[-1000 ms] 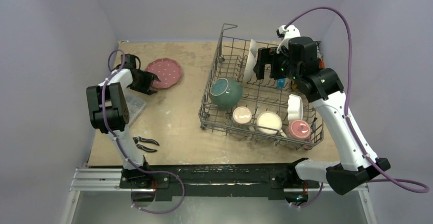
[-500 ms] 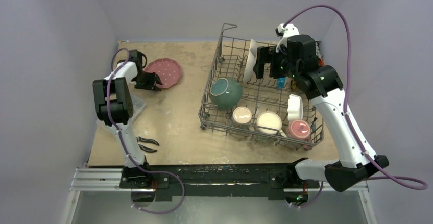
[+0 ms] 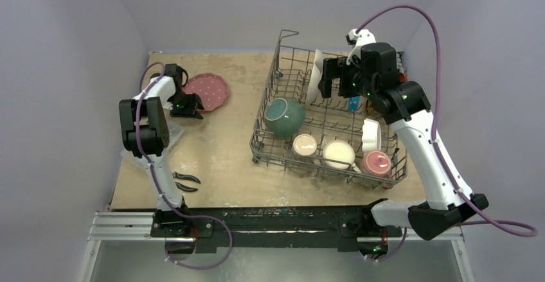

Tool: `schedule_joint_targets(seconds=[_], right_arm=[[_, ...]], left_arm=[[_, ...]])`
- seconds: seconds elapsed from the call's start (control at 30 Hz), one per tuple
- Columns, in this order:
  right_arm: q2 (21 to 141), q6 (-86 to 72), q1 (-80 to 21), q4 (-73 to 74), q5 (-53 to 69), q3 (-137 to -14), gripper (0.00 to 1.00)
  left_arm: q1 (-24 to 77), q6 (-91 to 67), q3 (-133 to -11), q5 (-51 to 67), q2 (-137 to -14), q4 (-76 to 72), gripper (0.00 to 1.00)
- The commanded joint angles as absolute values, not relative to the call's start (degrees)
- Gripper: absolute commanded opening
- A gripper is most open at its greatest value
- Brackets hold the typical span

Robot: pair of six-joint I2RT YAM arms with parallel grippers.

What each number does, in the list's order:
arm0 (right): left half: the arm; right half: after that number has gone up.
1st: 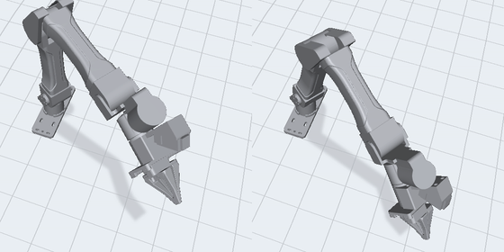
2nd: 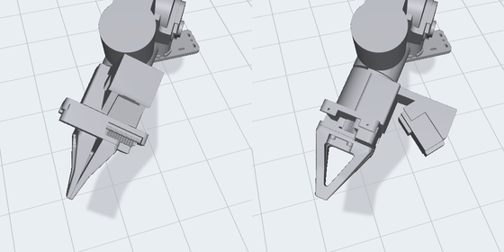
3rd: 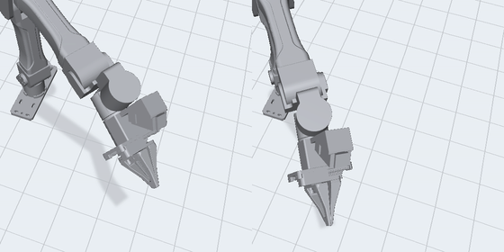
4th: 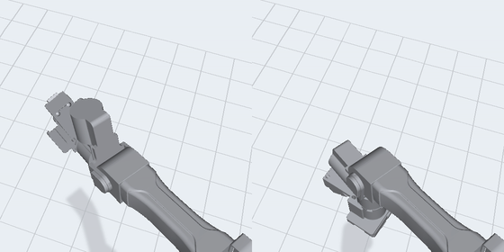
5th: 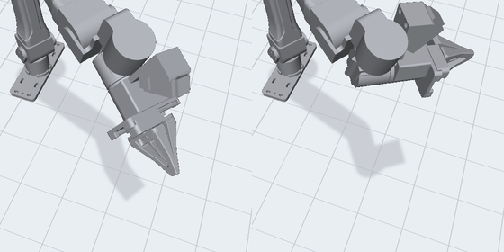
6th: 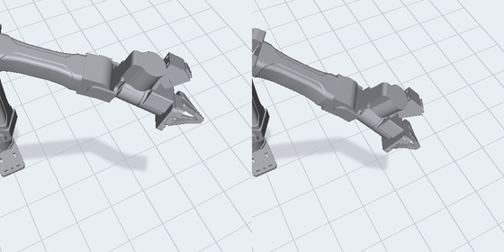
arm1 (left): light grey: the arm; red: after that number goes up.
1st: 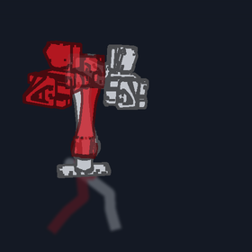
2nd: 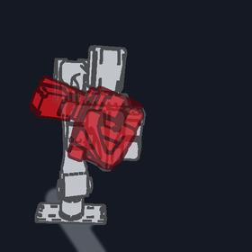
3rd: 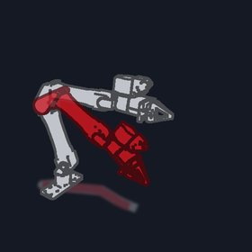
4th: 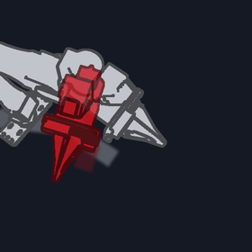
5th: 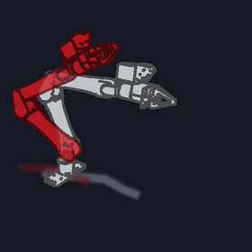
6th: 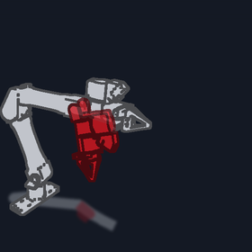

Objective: Load the mixed dishes into the dish rack
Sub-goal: Move the plate to the center of the board.

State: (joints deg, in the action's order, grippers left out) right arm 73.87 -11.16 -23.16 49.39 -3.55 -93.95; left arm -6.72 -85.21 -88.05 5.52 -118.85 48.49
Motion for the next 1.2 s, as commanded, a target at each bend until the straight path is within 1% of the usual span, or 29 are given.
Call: schedule_joint_targets(seconds=[0.0,0.13,0.2,0.23,0.27,0.3,0.47,0.67,0.73,0.83,0.9,1.0,1.17], right_arm=[[73.04,-11.78,-23.23,48.42,-4.48,-95.15,0.98],[72.66,-11.91,-23.26,48.43,-4.9,-95.11,0.98],[72.52,-12.01,-23.24,48.34,-4.98,-95.01,0.98],[72.39,-12.04,-23.23,48.34,-5.05,-94.97,0.98],[72.29,-12.04,-23.27,48.35,-5.14,-95.0,0.98],[72.25,-12.04,-23.23,48.34,-5.25,-95.01,0.98],[72.01,-12.04,-23.23,48.28,-5.53,-95.08,0.98],[72.15,-11.84,-23.28,47.68,-4.48,-94.58,0.98],[72.08,-11.7,-23.28,47.3,-4.21,-94.25,0.98],[71.6,-11.69,-23.27,46.32,-2.84,-93.09,0.98],[71.42,-11.95,-23.26,45.98,-1.37,-92.57,0.98],[70.72,-12.3,-23.27,45.23,-0.21,-91.31,0.98],[68.73,-13.05,-23.27,43.31,3.77,-87.85,0.98]], left_arm=[[-4.64,-87.72,-91.22,-0.59,-118.52,48.5,0.41],[-4.07,-88.15,-92.1,-4.67,-119.01,48.43,0.39],[-4.09,-87.19,-92.22,-5.34,-119.47,47.32,0.33],[-4.26,-86.57,-91.99,-5.52,-119.72,46.61,0.26],[-4.7,-86.29,-91.57,-5.15,-119.96,46.12,0.11],[-5.0,-86.31,-90.44,-4.55,-119.97,45.41,0.0],[-5.93,-82.78,-86.28,-2.15,-118.31,42.19,0.0],[-4.7,-73.92,-88.41,-2.36,-113.4,44.99,0.0],[-4.19,-71.54,-87.58,-3.71,-110.14,46.84,0.0],[-2.48,-66.38,-84.6,-8.72,-104.81,49.84,0.0],[-1.97,-63.12,-81.42,-10.42,-101.57,51.25,0.0],[-0.87,-58.47,-73.92,-9.4,-95.45,51.43,0.0],[2.08,-55.06,-59.22,-0.48,-85.8,46.49,0.0]])
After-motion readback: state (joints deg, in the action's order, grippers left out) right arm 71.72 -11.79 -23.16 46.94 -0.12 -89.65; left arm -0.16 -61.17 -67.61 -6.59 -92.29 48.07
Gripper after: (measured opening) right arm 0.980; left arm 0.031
